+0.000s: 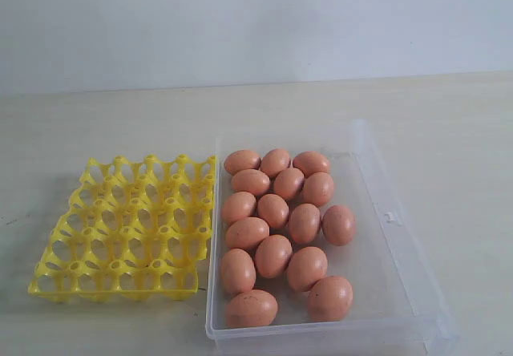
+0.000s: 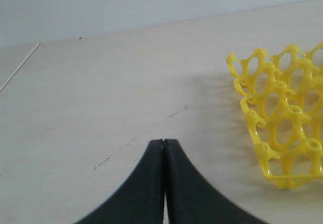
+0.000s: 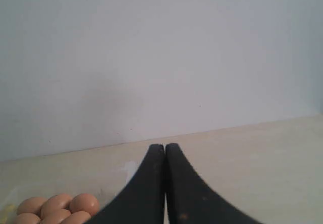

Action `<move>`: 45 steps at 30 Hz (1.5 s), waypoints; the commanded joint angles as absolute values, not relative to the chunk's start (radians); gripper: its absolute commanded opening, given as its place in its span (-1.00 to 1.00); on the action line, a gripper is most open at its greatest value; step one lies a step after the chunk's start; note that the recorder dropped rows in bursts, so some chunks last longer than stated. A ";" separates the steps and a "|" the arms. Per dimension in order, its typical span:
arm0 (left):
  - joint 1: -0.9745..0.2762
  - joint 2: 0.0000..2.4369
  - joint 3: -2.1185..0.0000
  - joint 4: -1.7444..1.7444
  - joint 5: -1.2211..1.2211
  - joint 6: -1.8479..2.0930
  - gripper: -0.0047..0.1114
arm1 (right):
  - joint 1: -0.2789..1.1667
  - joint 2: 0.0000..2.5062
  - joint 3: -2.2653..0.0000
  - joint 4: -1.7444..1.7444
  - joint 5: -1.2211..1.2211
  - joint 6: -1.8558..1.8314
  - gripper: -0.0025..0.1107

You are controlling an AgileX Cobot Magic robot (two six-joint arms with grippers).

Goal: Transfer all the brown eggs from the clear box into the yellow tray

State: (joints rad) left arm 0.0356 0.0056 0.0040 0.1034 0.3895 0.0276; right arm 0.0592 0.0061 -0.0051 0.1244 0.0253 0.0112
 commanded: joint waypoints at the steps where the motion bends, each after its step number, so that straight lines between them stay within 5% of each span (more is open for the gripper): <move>1: 0.030 0.000 0.000 0.101 0.380 0.023 -0.92 | 0.052 0.000 0.000 0.127 0.023 0.007 -0.96; 22: 0.030 0.000 0.000 0.101 0.380 0.023 -0.92 | 0.052 0.000 0.000 0.165 -0.028 0.012 -0.96; 28: 0.030 0.000 0.000 0.101 0.380 0.023 -0.92 | 0.052 0.036 -0.042 0.181 0.119 0.379 -0.96; 35: 0.030 0.000 0.000 0.101 0.380 0.023 -0.92 | 0.111 0.411 -0.400 0.173 0.439 0.220 -0.96; 45: 0.030 0.000 0.000 0.101 0.380 0.023 -0.92 | 0.429 1.066 -0.758 0.169 0.579 0.072 -0.96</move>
